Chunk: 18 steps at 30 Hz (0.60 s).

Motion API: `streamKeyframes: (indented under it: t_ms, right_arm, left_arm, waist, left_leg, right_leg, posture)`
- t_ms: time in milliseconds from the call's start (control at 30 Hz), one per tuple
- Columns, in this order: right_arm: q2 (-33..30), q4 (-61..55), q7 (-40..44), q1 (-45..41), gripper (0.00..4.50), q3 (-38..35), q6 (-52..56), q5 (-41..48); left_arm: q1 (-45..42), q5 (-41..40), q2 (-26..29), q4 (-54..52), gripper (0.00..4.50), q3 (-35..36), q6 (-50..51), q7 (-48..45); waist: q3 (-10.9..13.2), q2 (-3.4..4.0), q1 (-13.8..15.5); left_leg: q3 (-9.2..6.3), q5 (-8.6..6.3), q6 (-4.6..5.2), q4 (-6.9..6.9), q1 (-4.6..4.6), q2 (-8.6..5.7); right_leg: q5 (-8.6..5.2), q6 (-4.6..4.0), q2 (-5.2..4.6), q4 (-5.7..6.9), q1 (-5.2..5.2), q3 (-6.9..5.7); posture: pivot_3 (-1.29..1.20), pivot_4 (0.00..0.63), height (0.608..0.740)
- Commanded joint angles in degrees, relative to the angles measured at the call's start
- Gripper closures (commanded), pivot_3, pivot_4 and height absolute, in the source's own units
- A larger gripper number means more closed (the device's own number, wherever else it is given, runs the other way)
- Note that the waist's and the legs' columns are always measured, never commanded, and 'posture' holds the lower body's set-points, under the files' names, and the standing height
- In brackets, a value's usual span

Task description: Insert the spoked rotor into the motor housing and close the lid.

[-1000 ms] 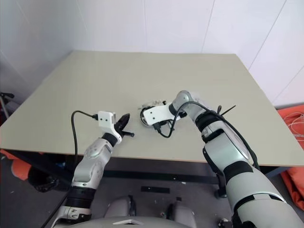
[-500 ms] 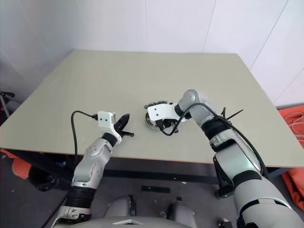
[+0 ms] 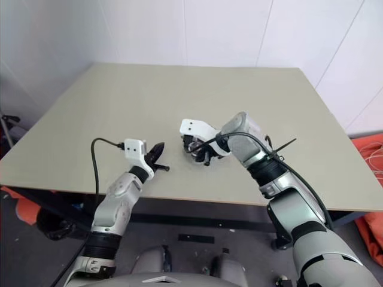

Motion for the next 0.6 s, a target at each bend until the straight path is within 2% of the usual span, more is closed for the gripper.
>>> streamKeyframes:
  t_ms: [33,167,367,600]
  right_arm:
    - [2.93,-3.24,-4.81,-3.57,4.50,-3.80,13.25,3.39]
    - [6.47,0.47,-12.49,-6.67,4.50,-7.20,22.55,6.13]
    - [9.62,4.97,-23.38,-9.39,4.50,-13.08,30.31,9.65]
    - [7.03,1.62,-28.83,-9.23,4.50,-12.76,34.25,15.12]
  left_arm:
    - [-0.94,-0.50,-0.15,-0.91,4.50,0.13,-0.76,-0.38]
    - [-0.88,-0.49,-0.23,-0.97,4.50,0.07,-0.67,-0.38]
    - [-1.03,-0.61,-0.14,-0.69,4.50,0.14,-0.59,-0.55]
    - [-1.32,-0.75,-0.05,-0.17,4.50,0.21,-0.42,-0.92]
  waist:
    - [0.01,0.01,-0.01]
    - [0.05,0.08,-0.06]
    - [0.07,0.11,0.07]
    - [0.14,0.21,0.09]
  left_leg:
    - [0.00,0.03,-0.06,-0.01,0.00,0.00]
    - [-0.03,0.18,-0.33,-0.03,0.03,0.00]
    - [-0.07,0.23,-0.43,-0.12,0.13,-0.04]
    - [-0.08,0.30,-0.55,-0.26,0.12,-0.06]
  right_leg:
    - [0.00,0.00,0.00,0.00,-0.01,0.00]
    - [0.00,0.00,0.00,0.03,-0.01,0.00]
    - [0.00,0.01,0.00,0.00,0.10,0.00]
    - [0.01,0.02,0.00,-0.03,0.05,0.00]
  posture:
    - [0.00,0.000,0.740]
    - [0.00,0.000,0.740]
    - [0.00,0.000,0.740]
    - [0.00,0.000,0.740]
